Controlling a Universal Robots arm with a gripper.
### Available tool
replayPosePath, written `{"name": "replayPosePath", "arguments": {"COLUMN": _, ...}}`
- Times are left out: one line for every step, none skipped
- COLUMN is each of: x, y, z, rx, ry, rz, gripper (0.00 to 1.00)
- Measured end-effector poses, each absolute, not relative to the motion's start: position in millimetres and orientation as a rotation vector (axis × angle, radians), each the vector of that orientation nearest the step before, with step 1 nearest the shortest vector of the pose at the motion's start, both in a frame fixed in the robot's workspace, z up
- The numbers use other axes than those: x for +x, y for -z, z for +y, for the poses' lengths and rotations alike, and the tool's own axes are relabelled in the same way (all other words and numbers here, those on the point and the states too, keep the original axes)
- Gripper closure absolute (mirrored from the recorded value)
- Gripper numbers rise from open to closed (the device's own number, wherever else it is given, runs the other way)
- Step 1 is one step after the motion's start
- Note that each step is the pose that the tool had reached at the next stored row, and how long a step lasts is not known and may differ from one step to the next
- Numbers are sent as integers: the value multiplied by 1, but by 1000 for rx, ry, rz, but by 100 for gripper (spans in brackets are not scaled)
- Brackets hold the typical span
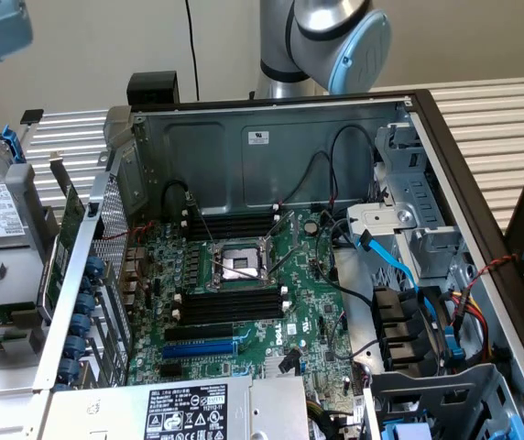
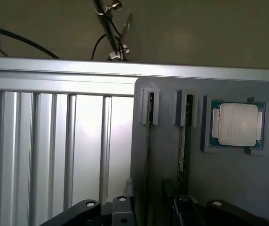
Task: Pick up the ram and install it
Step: 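Pick up the ram and move it above insertion slot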
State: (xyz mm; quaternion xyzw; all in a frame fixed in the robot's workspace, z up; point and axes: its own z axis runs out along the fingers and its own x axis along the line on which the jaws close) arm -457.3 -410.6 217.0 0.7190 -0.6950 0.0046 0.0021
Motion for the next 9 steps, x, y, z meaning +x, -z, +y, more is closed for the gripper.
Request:
{"name": "replayPosePath", "arguments": {"x": -457, "y": -215, "z": -411, "rx": 2256, "ry": -15, "rz": -2181, "gripper": 64}}
{"name": "replayPosePath", "arguments": {"x": -457, "y": -214, "z": -411, "rx": 2256, "ry": -15, "rz": -2181, "gripper": 64}}
{"name": "replayPosePath", "arguments": {"x": -457, "y": -213, "z": -411, "rx": 2256, "ry": -15, "rz": -2181, "gripper": 64}}
{"name": "replayPosePath", "arguments": {"x": -457, "y": -212, "z": -411, "rx": 2256, "ry": -15, "rz": -2181, "gripper": 64}}
{"name": "replayPosePath", "arguments": {"x": -457, "y": -211, "z": -411, "rx": 2256, "ry": -16, "rz": -2181, "gripper": 64}}
{"name": "replayPosePath", "arguments": {"x": -457, "y": -209, "z": -412, "rx": 2256, "ry": -16, "rz": -2181, "gripper": 64}}
{"name": "replayPosePath", "arguments": {"x": -457, "y": -208, "z": -412, "rx": 2257, "ry": -17, "rz": -2182, "gripper": 64}}
{"name": "replayPosePath", "arguments": {"x": -457, "y": -206, "z": -412, "rx": 2257, "ry": -18, "rz": -2182, "gripper": 64}}
{"name": "replayPosePath", "arguments": {"x": -457, "y": -205, "z": -412, "rx": 2258, "ry": -19, "rz": -2183, "gripper": 64}}
